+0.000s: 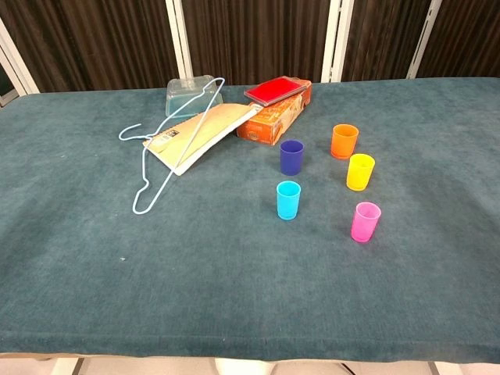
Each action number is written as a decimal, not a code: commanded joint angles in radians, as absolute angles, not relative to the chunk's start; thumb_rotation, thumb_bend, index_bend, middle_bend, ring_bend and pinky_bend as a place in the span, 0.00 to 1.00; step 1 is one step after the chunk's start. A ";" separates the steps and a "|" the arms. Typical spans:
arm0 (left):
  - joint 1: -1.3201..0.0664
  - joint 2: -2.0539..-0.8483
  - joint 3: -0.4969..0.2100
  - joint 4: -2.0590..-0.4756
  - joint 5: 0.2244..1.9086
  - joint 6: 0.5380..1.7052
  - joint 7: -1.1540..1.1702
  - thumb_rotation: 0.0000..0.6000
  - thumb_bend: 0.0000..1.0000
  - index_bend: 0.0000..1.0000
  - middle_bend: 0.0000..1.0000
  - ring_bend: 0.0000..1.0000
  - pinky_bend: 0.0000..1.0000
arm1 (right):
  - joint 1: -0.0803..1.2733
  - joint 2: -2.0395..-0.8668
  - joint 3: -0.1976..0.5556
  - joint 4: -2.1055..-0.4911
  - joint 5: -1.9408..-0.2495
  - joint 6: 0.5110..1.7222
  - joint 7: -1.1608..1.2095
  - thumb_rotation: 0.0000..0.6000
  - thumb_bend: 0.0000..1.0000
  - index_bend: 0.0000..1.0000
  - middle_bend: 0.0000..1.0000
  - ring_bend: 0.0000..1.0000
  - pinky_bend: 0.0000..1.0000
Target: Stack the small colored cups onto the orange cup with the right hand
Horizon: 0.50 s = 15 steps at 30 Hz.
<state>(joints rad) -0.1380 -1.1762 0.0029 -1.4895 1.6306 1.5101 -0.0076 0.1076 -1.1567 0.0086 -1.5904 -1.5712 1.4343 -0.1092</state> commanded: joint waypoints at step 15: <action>-0.152 -1.167 0.007 -1.496 1.618 1.473 -0.028 1.00 0.43 0.00 0.00 0.00 0.11 | 0.446 -1.262 0.238 -1.583 -1.347 1.054 -0.193 1.00 0.23 0.02 0.00 0.00 0.00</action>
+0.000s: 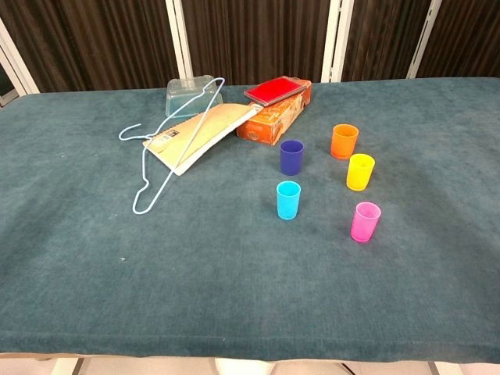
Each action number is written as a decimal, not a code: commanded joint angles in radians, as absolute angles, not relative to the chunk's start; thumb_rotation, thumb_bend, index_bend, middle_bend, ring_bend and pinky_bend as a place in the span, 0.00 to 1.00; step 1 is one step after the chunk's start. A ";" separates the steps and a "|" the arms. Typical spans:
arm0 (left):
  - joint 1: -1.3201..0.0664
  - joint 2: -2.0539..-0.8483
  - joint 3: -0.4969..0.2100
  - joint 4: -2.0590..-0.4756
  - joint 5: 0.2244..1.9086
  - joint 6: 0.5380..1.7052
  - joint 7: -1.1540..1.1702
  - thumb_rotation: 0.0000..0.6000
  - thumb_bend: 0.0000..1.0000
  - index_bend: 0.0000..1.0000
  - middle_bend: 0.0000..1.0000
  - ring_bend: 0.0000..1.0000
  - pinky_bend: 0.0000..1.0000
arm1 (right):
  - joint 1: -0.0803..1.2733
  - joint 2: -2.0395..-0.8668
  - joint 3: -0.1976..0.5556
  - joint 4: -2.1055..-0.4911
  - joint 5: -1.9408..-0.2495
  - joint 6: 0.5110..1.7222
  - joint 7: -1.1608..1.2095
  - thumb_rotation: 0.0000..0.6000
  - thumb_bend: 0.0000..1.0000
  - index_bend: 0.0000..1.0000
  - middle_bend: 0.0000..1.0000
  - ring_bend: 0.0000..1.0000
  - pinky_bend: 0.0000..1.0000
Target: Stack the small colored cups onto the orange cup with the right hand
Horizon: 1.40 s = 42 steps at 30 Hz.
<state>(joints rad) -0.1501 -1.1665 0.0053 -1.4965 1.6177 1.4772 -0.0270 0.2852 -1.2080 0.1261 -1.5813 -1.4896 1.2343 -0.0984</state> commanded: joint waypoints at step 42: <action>-0.144 -1.151 0.007 -1.484 1.610 1.487 -0.068 1.00 0.43 0.00 0.00 0.00 0.11 | 0.979 -1.887 0.332 -0.961 -0.800 0.817 -0.585 1.00 0.47 0.50 0.00 0.00 0.00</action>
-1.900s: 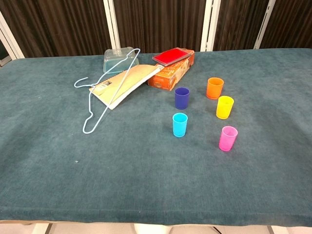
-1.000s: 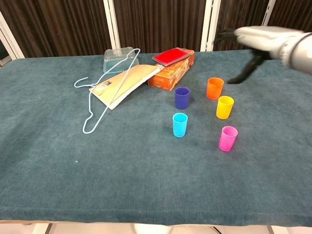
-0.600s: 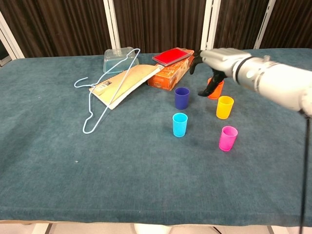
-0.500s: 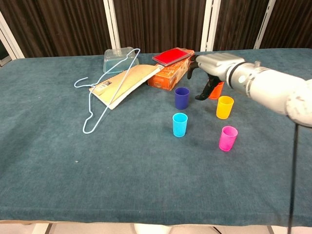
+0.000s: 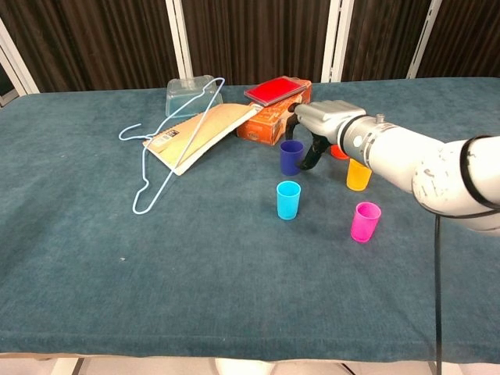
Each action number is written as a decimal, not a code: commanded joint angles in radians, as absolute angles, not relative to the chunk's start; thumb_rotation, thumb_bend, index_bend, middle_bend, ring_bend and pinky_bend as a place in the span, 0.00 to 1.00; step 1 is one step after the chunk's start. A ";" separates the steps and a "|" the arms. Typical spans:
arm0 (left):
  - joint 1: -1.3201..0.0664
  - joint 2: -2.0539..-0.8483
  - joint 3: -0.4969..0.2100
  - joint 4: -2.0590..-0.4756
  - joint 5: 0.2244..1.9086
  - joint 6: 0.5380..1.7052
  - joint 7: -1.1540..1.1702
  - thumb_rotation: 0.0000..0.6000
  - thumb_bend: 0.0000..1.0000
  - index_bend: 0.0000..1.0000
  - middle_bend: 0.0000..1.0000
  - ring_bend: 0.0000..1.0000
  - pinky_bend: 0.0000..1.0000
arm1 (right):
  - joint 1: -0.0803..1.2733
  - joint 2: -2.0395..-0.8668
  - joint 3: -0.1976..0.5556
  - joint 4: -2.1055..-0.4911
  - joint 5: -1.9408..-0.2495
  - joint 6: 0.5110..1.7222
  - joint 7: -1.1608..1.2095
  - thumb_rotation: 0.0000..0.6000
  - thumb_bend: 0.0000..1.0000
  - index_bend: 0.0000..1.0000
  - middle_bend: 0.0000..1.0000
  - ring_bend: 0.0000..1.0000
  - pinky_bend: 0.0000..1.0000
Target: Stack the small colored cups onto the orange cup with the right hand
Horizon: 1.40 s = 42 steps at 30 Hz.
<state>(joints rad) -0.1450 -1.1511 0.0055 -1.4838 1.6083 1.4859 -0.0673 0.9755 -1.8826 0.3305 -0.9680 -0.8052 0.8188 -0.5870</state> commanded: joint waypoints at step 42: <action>-0.161 -1.162 0.020 -1.487 1.631 1.466 -0.054 1.00 0.43 0.00 0.00 0.00 0.11 | 0.885 -1.761 0.316 -0.959 -0.842 0.874 -0.487 1.00 0.52 0.37 0.01 0.00 0.00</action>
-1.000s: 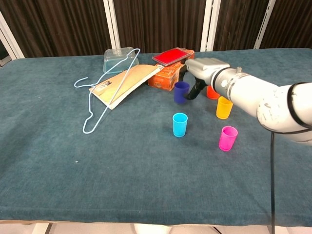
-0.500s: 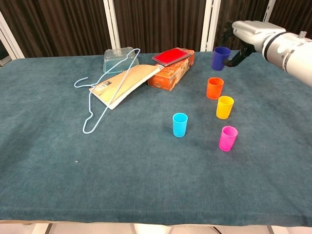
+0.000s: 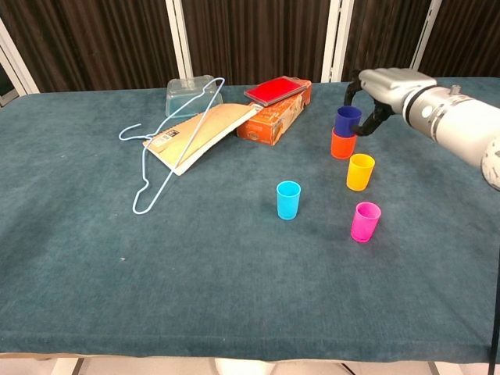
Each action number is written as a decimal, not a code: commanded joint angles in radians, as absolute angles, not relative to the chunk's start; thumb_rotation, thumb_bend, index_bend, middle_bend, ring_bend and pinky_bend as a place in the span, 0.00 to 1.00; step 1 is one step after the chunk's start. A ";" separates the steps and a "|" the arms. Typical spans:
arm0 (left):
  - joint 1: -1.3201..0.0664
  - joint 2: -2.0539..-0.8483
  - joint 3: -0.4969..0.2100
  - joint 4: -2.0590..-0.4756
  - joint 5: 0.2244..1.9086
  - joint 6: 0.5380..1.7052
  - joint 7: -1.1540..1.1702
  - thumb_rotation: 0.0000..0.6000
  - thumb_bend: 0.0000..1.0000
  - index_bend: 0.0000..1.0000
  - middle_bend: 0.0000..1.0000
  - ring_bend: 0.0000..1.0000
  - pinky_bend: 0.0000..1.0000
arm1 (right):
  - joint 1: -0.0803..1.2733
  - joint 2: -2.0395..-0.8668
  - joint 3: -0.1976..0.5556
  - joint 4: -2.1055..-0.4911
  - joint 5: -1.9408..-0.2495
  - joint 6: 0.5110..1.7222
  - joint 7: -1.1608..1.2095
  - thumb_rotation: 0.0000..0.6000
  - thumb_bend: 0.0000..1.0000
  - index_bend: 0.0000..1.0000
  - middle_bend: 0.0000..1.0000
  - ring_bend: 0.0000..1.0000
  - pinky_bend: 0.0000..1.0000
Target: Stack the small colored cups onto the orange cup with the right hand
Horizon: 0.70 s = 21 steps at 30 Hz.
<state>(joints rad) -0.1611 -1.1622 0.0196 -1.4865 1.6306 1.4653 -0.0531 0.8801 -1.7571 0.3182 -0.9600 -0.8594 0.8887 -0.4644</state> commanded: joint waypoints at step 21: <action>-0.165 -1.169 0.026 -1.490 1.639 1.460 -0.039 1.00 0.43 0.00 0.00 0.00 0.11 | 0.672 -1.402 0.114 -1.448 -1.142 0.929 -0.313 1.00 0.51 0.26 0.00 0.00 0.00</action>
<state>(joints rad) -0.1653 -1.1691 0.0262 -1.4904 1.6395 1.4602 -0.0392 0.6788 -1.3979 0.1256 -1.4650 -1.1385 0.9374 -0.3058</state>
